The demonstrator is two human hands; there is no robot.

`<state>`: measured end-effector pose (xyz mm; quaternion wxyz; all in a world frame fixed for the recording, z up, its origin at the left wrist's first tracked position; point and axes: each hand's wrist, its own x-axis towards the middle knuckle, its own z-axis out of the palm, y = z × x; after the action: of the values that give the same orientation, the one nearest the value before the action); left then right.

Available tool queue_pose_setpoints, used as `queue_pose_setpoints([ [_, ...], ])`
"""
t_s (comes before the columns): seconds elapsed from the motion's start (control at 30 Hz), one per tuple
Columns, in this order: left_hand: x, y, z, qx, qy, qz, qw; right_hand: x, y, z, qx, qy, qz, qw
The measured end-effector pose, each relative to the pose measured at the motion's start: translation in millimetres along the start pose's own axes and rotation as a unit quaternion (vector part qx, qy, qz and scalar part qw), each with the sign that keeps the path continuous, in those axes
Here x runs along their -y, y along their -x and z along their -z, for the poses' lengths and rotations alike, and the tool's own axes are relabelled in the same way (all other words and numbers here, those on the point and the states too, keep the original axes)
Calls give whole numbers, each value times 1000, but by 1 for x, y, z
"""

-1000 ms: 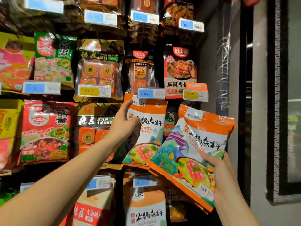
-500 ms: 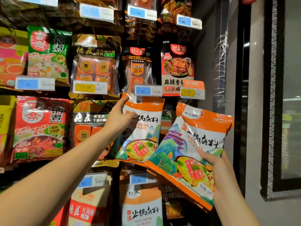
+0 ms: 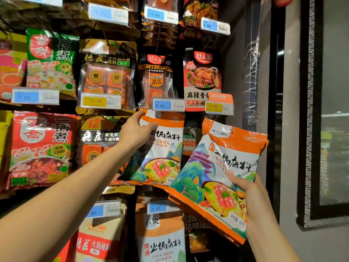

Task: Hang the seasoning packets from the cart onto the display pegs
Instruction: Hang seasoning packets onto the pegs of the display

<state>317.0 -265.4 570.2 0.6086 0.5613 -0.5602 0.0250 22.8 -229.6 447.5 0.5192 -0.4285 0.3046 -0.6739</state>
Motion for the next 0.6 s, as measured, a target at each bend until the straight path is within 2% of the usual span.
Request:
queue_pose_setpoints([
  [0.13, 6, -4, -2, 3, 52, -3, 999, -1, 2, 0, 1, 2, -2, 1000],
  [0.23, 10, -5, -5, 13, 49, -17, 999, -1, 3, -1, 8, 4, -3, 1000],
  [0.47, 17, -12, -14, 16, 40, 20, 999, -4, 3, -2, 12, 1, -3, 1000],
  [0.53, 18, -10, -18, 24, -9, 24, 999, -5, 4, -2, 14, 0, -4, 1000],
  [0.6, 17, -8, -20, 43, -154, 6, 987, -7, 5, -2, 16, -4, -7, 1000],
])
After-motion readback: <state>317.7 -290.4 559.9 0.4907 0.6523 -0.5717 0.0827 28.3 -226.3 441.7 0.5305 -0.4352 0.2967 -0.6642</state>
